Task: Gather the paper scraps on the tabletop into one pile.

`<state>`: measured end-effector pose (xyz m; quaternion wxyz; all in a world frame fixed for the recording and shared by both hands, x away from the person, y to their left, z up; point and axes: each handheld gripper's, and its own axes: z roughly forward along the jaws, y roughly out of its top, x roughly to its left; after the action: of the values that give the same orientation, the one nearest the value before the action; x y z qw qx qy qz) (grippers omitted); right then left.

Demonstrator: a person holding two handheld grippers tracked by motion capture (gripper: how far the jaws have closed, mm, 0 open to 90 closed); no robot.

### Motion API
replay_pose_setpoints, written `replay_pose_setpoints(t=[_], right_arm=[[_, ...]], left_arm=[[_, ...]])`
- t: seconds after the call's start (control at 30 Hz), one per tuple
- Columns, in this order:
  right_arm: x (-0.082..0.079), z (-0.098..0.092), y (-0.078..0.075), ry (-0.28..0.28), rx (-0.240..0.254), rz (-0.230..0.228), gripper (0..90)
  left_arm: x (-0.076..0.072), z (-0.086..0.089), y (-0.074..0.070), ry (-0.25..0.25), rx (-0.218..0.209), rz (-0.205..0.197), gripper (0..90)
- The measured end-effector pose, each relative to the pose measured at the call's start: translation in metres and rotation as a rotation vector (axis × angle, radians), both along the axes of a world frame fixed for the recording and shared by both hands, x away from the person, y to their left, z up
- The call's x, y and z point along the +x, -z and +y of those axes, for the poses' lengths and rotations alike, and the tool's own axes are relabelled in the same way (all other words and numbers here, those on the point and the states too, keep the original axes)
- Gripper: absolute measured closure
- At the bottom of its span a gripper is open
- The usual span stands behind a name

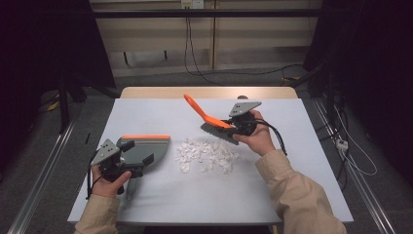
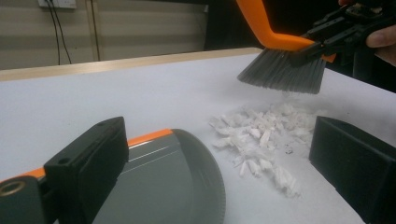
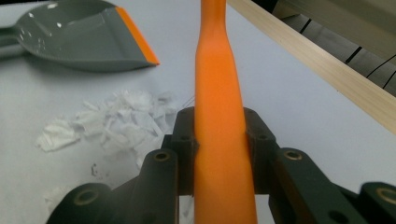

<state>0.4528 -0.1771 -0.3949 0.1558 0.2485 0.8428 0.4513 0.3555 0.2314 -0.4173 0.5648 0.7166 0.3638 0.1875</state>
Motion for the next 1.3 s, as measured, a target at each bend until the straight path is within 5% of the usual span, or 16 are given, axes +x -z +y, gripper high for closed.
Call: replay_pose_setpoints(t=[0.47,0.67,1.07,1.17,1.3], right_arm=[[-0.017,0.02,-0.017,0.17,0.115,0.007,71.5],[-0.028,0.026,-0.012,0.224,0.198,0.049,71.6],[-0.055,0.05,0.0,0.232,0.313,0.122,71.6],[-0.061,0.059,0.005,0.225,0.354,0.173,71.6],[-0.068,0.074,0.012,0.211,0.325,0.193,71.6]], left_arm=[[0.0,0.0,0.0,0.002,-0.003,0.001,4.5],[0.0,0.0,0.0,0.004,-0.003,0.002,4.5],[0.0,-0.001,0.001,0.006,-0.001,0.002,4.5],[0.0,-0.001,0.001,0.006,0.004,0.001,4.5],[0.0,0.0,0.001,0.005,0.003,0.002,4.5]])
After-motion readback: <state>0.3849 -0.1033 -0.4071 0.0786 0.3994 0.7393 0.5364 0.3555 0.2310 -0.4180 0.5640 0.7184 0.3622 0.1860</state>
